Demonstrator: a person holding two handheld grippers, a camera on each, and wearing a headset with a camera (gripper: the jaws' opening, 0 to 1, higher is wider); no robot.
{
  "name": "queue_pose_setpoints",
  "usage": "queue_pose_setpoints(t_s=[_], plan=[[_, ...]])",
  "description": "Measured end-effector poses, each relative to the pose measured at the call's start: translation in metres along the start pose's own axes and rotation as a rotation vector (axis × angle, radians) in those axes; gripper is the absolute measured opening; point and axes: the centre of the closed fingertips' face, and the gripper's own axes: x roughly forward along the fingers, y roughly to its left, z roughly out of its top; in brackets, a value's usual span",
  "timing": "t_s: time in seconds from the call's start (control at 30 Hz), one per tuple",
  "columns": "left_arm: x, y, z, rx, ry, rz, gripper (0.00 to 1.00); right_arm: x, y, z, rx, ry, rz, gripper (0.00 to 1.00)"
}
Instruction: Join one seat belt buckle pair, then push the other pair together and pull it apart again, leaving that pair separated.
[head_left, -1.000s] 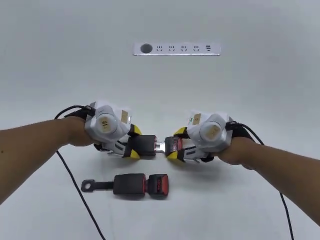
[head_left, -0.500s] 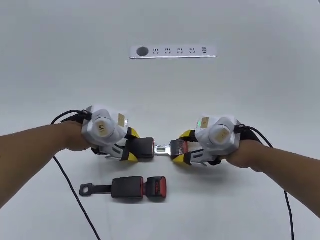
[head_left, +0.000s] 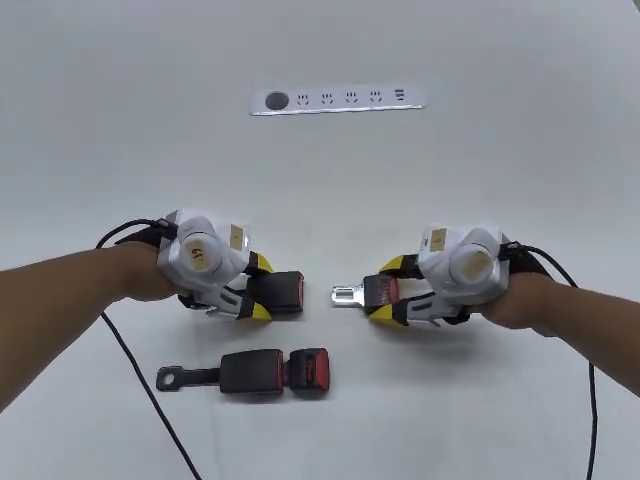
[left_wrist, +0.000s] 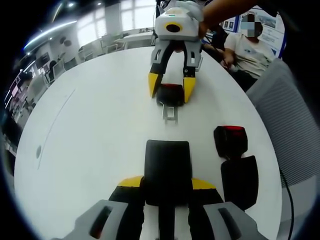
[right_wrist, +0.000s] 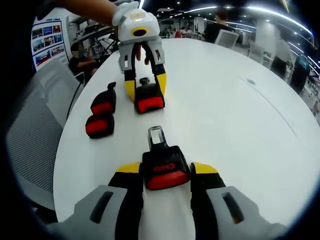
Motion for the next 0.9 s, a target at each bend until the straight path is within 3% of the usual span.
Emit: queue_pose_setpoints(t_s=[0.2, 0.9], plan=[[-0.001, 0.0, 0.0, -0.002, 0.003, 0.001, 0.34, -0.013, -0.005, -0.01, 0.006, 0.004, -0.011, 0.36], [-0.001, 0.0, 0.0, -0.005, 0.023, 0.002, 0.34, -0.031, -0.02, -0.043, 0.033, 0.012, -0.036, 0.36]])
